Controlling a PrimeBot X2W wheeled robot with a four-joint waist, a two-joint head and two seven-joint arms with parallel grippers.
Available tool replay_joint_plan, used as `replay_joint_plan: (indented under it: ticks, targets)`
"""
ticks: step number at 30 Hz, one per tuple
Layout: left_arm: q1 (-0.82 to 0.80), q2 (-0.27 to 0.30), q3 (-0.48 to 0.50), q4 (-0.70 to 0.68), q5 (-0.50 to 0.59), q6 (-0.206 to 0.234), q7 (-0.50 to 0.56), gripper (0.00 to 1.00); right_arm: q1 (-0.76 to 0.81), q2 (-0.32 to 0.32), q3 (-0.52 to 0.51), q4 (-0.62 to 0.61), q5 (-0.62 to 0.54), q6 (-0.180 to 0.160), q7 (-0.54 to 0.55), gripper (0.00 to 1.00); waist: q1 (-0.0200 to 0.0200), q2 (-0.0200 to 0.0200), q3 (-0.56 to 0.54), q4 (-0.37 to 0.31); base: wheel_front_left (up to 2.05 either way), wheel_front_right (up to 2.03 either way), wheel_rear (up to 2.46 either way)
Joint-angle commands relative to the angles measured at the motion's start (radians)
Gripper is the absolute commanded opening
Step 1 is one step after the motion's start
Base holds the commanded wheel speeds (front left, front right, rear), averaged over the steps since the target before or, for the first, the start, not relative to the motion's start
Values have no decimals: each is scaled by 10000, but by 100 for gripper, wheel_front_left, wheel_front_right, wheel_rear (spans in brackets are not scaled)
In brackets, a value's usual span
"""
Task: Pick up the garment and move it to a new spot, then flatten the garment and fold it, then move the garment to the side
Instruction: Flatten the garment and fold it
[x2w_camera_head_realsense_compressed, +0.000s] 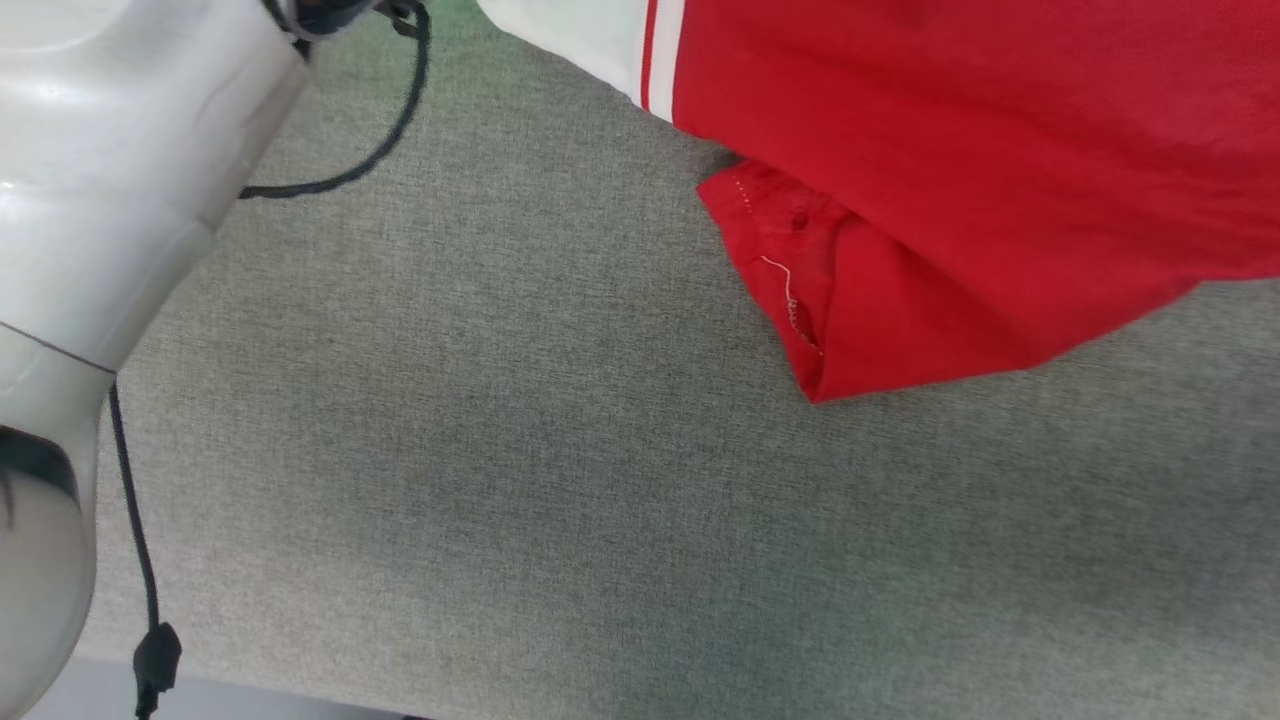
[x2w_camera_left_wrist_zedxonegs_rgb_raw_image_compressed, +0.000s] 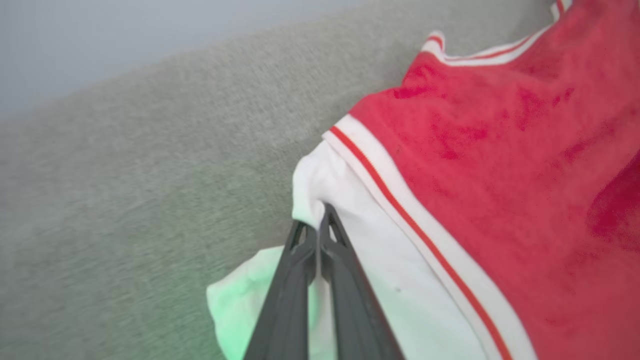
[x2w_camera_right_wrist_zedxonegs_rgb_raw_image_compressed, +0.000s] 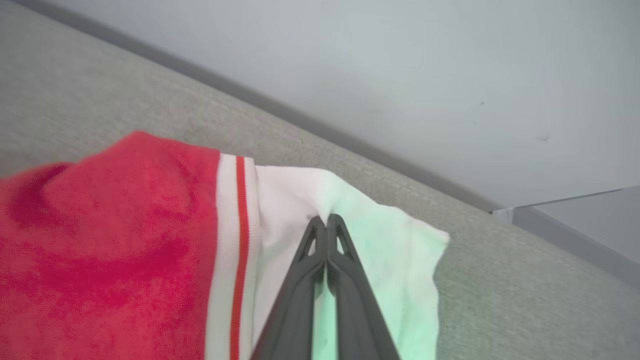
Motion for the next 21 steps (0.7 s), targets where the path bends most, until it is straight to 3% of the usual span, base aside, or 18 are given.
replay_joint_plan:
  ticks: [1,7,15,21]
  targets:
    - [24,100,76,131,-31,17,-451,0,27,-39,-164,43,151,-4,-379,0,0,0,-327,-176,0,0,0]
    - [-282,46,472,1071,113,17,-2966,0,-159,-137,-750,644,175,-5,-2143,0,0,0,-1146,-583,0,0,0]
    - [-1718,-566,1509,3013,238,245,-6361,0,-1499,769,-2121,2683,-598,-14,-5732,0,0,0,-2103,-1098,0,0,0]
    - [-2646,-1005,2471,3569,155,204,-7199,0,-2310,1502,-2677,4138,-1143,-14,-7495,0,0,0,-2747,-1240,0,0,0]
